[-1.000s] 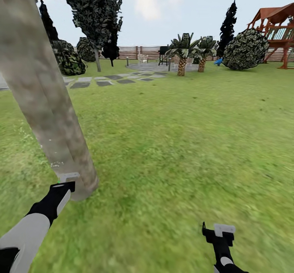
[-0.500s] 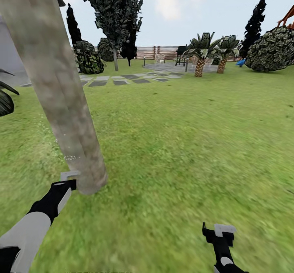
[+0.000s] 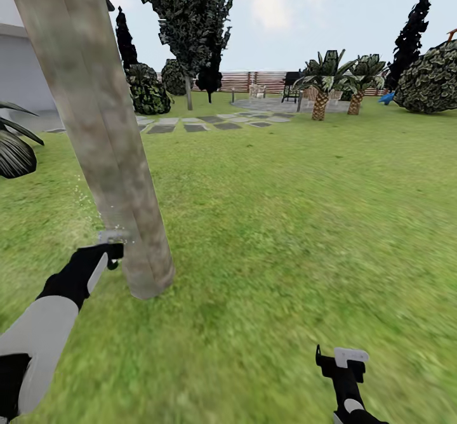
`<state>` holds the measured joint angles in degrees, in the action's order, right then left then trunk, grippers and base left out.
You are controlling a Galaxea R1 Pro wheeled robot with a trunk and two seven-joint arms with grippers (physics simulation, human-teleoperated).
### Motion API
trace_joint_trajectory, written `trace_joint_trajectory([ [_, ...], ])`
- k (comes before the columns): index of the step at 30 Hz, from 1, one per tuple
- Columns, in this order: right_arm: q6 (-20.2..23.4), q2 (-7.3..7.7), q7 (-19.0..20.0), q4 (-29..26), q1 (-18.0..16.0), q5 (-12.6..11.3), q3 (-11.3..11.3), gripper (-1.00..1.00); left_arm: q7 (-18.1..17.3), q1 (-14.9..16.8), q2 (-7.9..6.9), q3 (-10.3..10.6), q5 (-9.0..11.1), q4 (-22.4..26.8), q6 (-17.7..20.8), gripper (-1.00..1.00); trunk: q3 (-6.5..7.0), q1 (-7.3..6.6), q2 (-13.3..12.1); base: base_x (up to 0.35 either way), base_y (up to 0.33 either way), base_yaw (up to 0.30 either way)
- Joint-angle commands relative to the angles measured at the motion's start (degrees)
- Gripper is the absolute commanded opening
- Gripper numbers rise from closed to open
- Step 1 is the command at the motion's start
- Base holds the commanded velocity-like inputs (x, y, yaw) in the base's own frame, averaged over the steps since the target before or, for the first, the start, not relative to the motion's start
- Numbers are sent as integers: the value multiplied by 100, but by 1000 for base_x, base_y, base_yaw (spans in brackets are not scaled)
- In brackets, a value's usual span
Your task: In the garden, pick up the pesticide atomizer on the floor and spray pesticide onto both trees until each tree trunk is fully covered.
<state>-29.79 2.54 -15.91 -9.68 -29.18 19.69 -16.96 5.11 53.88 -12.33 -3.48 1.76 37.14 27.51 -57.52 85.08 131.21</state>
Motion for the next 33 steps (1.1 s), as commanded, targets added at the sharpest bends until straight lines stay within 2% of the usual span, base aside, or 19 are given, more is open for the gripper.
trace_joint_trajectory([
  [1,0,1,1,1,0,0,0,100,-23,15,-199,-1,50,-9,4,-100,0,0,0,0,0,0],
  [2,0,1,0,1,0,0,0,100,-31,19,-298,3,47,-12,12,-100,0,0,0,0,0,0],
  [4,0,-1,0,1,0,0,0,100,-40,-8,-338,12,49,-13,16,-100,0,0,0,0,0,0],
  [8,0,-3,5,1,0,0,0,100,-284,-78,-345,30,53,-197,8,-100,0,0,0,0,0,0],
  [13,0,1,3,1,0,0,0,100,-485,68,-297,30,58,-162,103,-100,0,0,0,0,0,0],
  [16,0,1,2,1,0,0,0,100,-498,391,-364,54,54,-155,454,-100,0,0,0,0,0,0],
  [18,0,1,1,1,0,0,0,100,-509,546,-404,57,52,-155,528,-100,0,0,0,0,0,0],
  [20,0,1,0,1,0,0,0,100,-696,613,-477,53,46,-155,550,-100,0,0,0,0,0,0],
  [22,0,1,0,1,0,0,0,100,-1037,723,-501,55,25,-148,664,-100,0,0,0,0,0,0],
  [25,0,1,0,1,0,0,0,100,-1152,1085,-528,58,19,-153,1002,-100,0,0,0,0,0,0],
  [28,0,1,0,1,0,0,0,100,-1183,1419,-610,58,20,-155,1163,-100,0,0,0,0,0,0],
  [30,0,1,0,1,0,0,0,100,-1186,1458,-735,58,30,-177,1173,-100,0,0,0,0,0,0],
  [32,0,1,0,1,0,0,0,100,-1194,1468,-942,58,41,-221,1177,-100,0,0,0,0,0,0],
  [33,0,1,0,1,0,0,0,100,-1195,1463,-964,58,42,-211,1178,-100,0,0,0,0,0,0],
])
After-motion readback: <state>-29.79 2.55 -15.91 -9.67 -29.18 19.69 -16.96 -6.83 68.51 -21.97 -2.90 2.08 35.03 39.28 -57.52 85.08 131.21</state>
